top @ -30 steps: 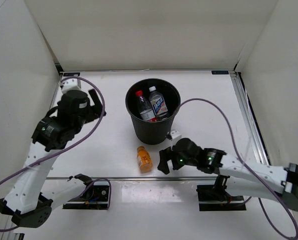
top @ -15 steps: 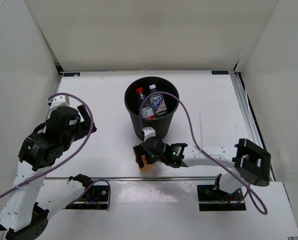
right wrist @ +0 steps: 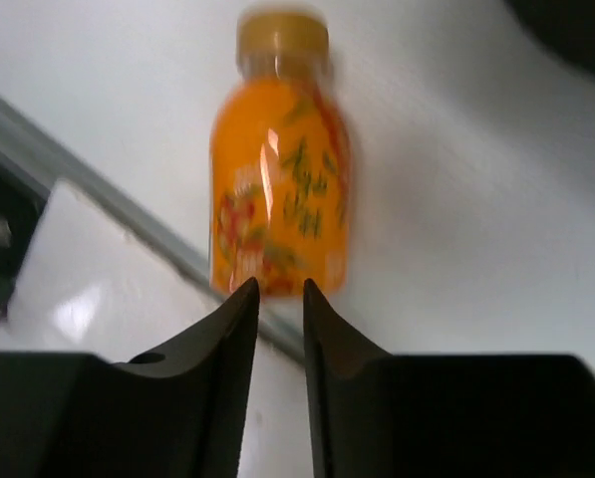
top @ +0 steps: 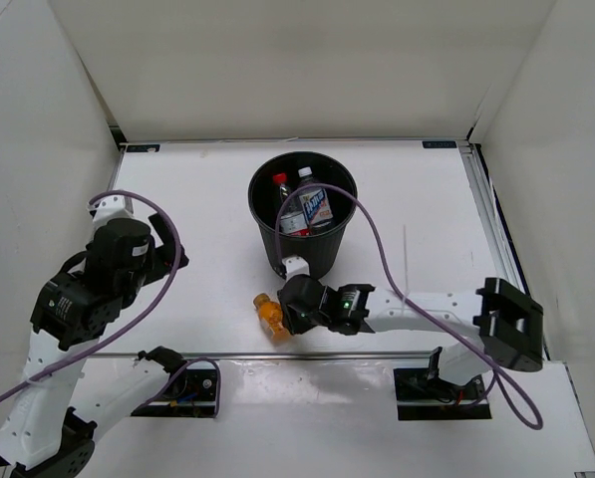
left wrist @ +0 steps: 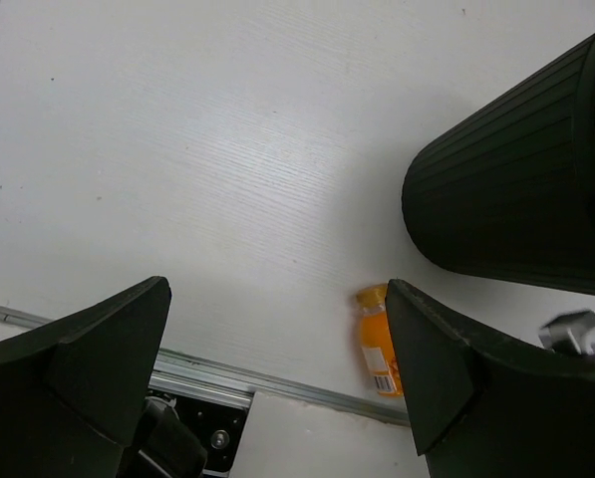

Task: Put the plastic bottles in the bin

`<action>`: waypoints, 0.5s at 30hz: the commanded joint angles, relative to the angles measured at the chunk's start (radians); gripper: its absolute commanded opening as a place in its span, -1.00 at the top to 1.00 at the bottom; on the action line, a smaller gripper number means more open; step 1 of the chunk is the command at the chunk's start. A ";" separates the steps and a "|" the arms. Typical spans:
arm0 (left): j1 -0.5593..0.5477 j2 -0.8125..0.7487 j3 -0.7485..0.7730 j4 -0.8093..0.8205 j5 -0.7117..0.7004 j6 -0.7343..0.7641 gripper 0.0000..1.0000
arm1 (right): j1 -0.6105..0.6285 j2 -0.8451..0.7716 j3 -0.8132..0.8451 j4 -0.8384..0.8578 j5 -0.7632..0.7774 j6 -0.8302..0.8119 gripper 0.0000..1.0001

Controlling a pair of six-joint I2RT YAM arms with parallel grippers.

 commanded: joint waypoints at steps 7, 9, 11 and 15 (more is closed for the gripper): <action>0.005 -0.030 -0.095 0.042 -0.053 0.000 -1.00 | 0.152 -0.217 0.070 -0.365 0.112 0.012 0.37; 0.005 -0.030 -0.119 0.064 -0.053 0.000 -1.00 | 0.152 -0.226 0.090 -0.374 0.181 -0.001 -0.36; 0.005 -0.030 -0.130 0.064 -0.053 0.000 -1.00 | 0.152 -0.206 0.090 -0.363 0.245 -0.016 -0.85; 0.005 -0.030 -0.142 0.064 -0.053 0.000 -1.00 | 0.140 -0.125 0.101 -0.264 0.262 -0.159 -0.90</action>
